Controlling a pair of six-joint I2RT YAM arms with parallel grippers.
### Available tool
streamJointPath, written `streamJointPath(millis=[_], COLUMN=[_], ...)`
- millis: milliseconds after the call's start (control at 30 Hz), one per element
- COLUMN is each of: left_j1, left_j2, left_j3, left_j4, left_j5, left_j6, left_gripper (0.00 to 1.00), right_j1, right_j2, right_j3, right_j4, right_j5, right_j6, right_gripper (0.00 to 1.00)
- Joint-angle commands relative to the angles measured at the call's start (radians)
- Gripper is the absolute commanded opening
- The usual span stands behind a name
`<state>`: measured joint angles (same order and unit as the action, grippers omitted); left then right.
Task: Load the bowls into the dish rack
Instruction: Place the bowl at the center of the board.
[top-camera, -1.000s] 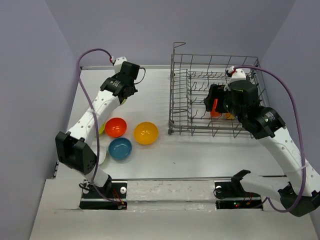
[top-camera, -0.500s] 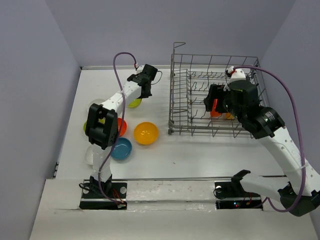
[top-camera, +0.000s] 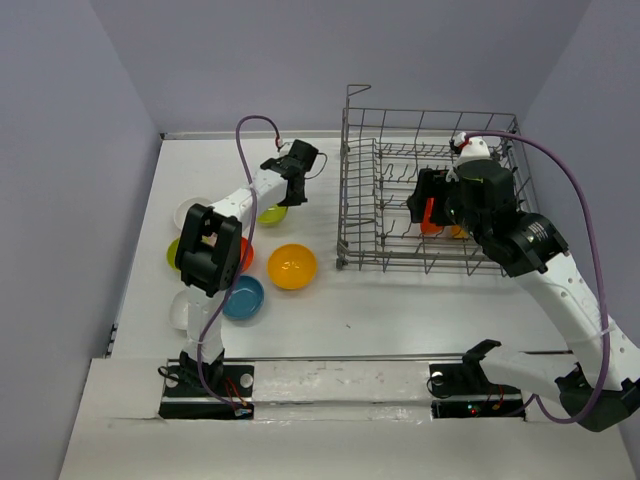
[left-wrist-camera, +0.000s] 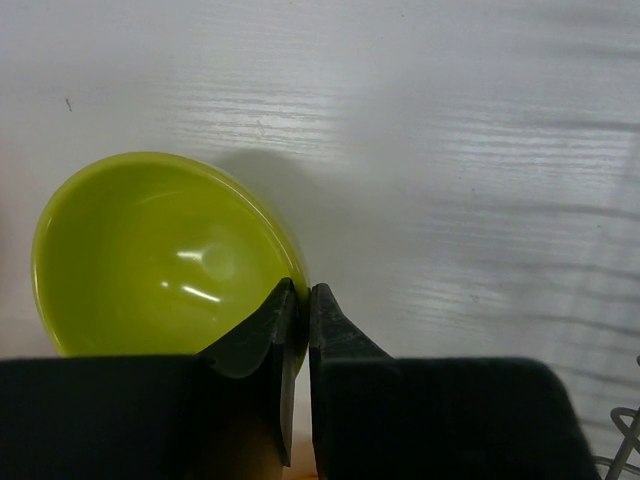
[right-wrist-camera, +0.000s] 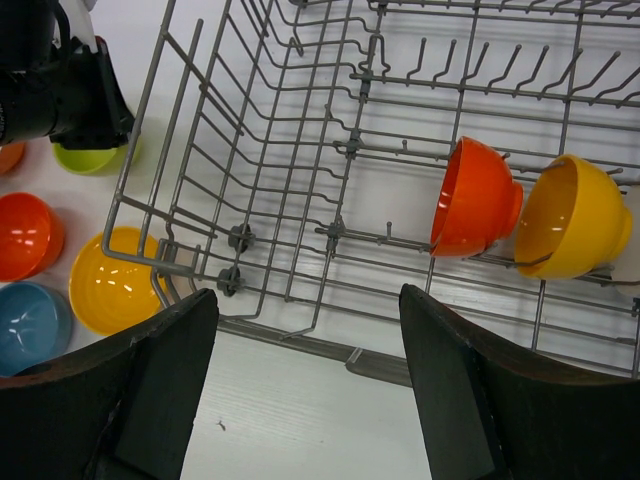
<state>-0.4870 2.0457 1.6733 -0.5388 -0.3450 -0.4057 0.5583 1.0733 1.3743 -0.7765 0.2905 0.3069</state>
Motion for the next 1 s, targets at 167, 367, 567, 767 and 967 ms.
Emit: streamJointPath(millis=[167, 367, 567, 767, 967], left_j1=[-0.004, -0.004, -0.004, -0.002, 0.033], left_j2=[-0.002, -0.022, -0.081, -0.188, -0.28], left_j3=[-0.038, -0.057, -0.057, -0.066, -0.107], left_j4=[0.046, 0.056, 0.046, 0.036, -0.006], left_j5=[-0.008, -0.012, -0.023, -0.034, -0.063], left_j6=[0.027, 0.033, 0.039, 0.03, -0.007], left_gripper=[0.24, 0.38, 0.47, 0.48, 0.51], right_j1=[0.009, 0.009, 0.009, 0.009, 0.009], right_j2=[-0.006, -0.004, -0.004, -0.006, -0.007], right_j3=[0.011, 0.011, 0.008, 0.006, 0.003], right_j4=[0.039, 0.036, 0.036, 0.037, 0.037], right_j5=[0.007, 0.01, 0.01, 0.012, 0.013], right_j6=[-0.012, -0.012, -0.012, -0.012, -0.014], right_gripper=[0.78, 0.78, 0.79, 0.79, 0.79])
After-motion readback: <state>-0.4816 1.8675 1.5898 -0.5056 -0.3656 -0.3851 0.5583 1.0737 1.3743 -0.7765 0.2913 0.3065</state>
